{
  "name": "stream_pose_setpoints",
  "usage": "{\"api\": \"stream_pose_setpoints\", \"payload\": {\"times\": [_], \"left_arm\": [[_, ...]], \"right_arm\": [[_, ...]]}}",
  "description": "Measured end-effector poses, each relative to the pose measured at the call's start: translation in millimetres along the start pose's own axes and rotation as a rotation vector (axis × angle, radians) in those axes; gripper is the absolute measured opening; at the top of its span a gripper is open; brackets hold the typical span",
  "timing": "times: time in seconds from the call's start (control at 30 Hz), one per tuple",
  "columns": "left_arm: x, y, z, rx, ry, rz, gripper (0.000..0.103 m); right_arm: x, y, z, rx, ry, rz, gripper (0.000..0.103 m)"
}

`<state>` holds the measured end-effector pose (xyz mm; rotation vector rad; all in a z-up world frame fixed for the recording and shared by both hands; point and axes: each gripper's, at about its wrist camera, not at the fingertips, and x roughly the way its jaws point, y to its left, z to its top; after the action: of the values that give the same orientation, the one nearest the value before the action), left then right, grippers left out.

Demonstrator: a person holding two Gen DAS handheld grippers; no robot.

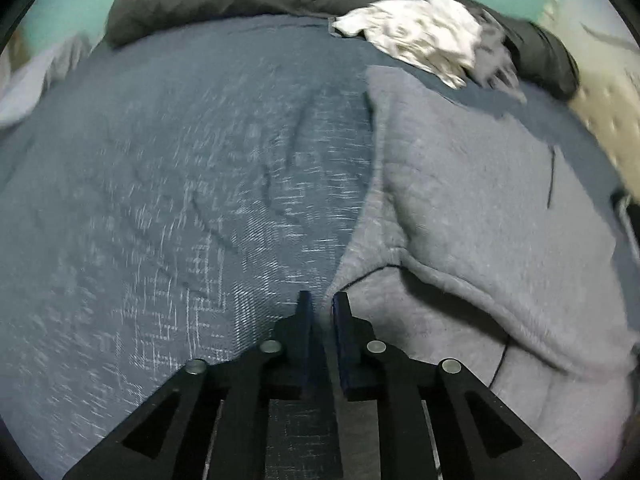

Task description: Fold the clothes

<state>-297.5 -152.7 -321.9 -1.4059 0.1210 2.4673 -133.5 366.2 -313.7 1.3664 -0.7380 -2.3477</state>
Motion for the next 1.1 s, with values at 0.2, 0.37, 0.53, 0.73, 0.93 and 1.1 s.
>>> {"api": "stream_pose_setpoints", "payload": {"times": [0.2, 0.37, 0.53, 0.73, 0.93, 1.1], "left_arm": [[-3.9, -24.2, 5.1, 0.115, -0.025, 0.022, 0.053], [13.7, -35.3, 16.6, 0.18, -0.021, 0.049, 0.052], [12.5, -27.6, 26.4, 0.126, -0.082, 0.02, 0.01], [4.2, 16.1, 23.1, -0.112, -0.104, -0.098, 0.01], [5.8, 35.9, 10.0, -0.203, -0.081, -0.099, 0.002], [-3.6, 49.7, 2.4, -0.242, -0.07, -0.086, 0.002]], "right_arm": [[2.9, 1.9, 0.1, -0.002, 0.008, 0.004, 0.005], [3.2, 3.6, 0.0, -0.008, 0.008, 0.01, 0.005], [2.5, 3.8, 0.5, -0.007, 0.008, 0.021, 0.005], [3.8, 13.1, -1.2, -0.034, 0.015, 0.02, 0.005], [5.6, 12.5, -3.7, -0.039, 0.028, -0.012, 0.005], [5.2, 8.1, -5.8, -0.035, 0.043, -0.032, 0.005]]}}
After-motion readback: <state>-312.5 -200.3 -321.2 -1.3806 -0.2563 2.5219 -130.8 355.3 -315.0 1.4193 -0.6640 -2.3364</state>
